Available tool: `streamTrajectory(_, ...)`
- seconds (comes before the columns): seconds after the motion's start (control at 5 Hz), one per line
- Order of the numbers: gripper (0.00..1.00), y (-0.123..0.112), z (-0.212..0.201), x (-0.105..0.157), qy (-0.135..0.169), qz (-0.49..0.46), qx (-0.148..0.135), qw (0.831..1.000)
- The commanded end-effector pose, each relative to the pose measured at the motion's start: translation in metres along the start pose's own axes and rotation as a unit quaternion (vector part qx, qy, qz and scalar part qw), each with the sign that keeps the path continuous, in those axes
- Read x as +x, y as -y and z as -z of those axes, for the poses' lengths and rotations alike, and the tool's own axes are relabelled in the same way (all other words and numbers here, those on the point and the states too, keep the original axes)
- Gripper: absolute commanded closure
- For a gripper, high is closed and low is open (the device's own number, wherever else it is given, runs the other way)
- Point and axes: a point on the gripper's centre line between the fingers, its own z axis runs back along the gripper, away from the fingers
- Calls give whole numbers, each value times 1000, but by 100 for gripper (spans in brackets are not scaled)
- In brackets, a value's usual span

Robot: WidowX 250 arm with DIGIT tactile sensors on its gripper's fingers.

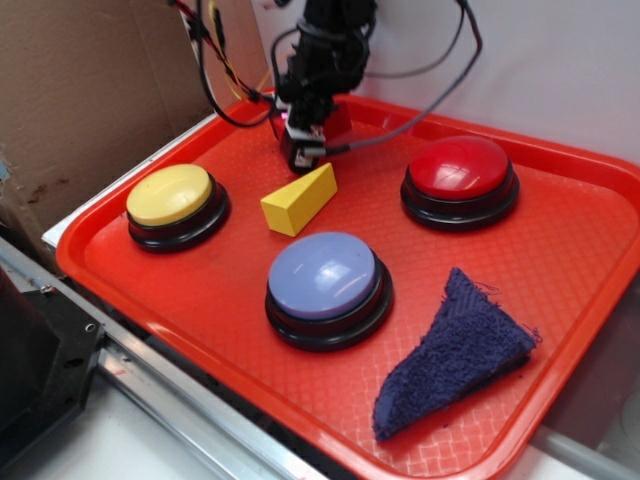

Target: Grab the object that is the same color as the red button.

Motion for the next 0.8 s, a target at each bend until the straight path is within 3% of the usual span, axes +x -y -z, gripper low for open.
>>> streamTrajectory(0.0, 100, 50, -111, -53, 153, -20, -5, 988)
streamTrajectory(0.2, 100, 81, -153, -87, 181, -5, -14, 983)
streamTrajectory(0.4, 100, 98, -196, -119, 159, -56, -13, 986)
streamTrajectory(0.6, 100, 94, -205, -133, 124, -134, 21, 983)
